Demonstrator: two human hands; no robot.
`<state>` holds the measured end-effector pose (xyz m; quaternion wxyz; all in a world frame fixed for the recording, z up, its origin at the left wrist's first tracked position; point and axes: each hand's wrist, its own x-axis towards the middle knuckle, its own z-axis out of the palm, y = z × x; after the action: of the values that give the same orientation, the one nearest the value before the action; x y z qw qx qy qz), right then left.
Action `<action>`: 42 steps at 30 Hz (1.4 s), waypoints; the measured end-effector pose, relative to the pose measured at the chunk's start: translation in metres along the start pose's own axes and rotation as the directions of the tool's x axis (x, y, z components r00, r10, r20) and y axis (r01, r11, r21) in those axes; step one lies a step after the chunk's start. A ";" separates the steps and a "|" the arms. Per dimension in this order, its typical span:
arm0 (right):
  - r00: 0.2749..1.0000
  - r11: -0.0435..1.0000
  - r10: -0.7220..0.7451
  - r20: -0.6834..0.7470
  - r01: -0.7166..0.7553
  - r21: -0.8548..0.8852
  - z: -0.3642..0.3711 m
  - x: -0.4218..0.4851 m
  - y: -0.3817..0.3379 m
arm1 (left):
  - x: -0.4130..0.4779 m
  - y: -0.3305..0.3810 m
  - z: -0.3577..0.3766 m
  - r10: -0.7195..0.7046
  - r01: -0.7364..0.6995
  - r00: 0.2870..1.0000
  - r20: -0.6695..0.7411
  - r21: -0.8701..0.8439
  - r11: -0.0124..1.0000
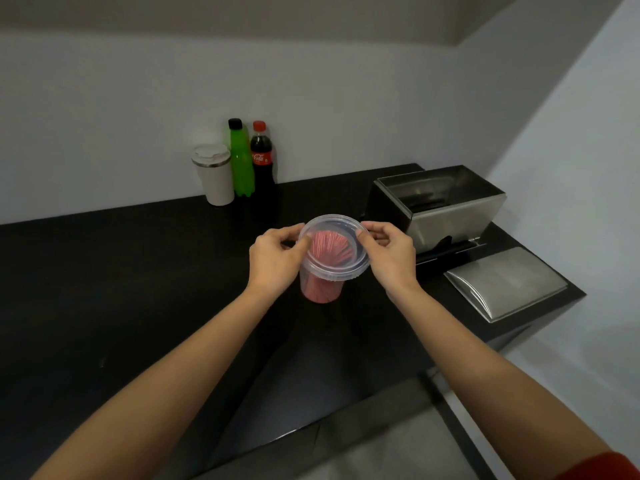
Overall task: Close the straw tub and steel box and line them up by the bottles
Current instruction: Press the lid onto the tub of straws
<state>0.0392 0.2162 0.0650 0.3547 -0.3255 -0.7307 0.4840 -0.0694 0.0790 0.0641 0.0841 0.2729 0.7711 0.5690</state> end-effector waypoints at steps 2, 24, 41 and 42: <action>1.000 1.000 -0.008 0.024 0.009 -0.011 -0.001 0.013 0.003 | 0.008 0.005 0.004 -0.033 0.033 0.999 -0.008 -0.025 0.999; 0.985 0.985 0.023 0.170 0.007 -0.175 0.024 0.061 0.041 | 0.040 -0.002 0.015 -0.270 0.273 0.962 -0.052 0.062 0.960; 0.978 0.979 -0.076 0.195 0.110 -0.170 0.029 0.051 0.053 | 0.025 -0.029 0.025 -0.098 0.103 0.994 -0.049 0.112 0.988; 0.978 0.980 -0.074 0.196 0.108 -0.165 0.030 0.050 0.054 | 0.024 -0.031 0.026 -0.082 0.089 0.995 -0.062 0.115 0.989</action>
<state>-0.0053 0.2603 0.0158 0.2755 -0.2740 -0.8149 0.4300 -0.0875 0.1069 0.0313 0.0700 0.2276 0.8164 0.5260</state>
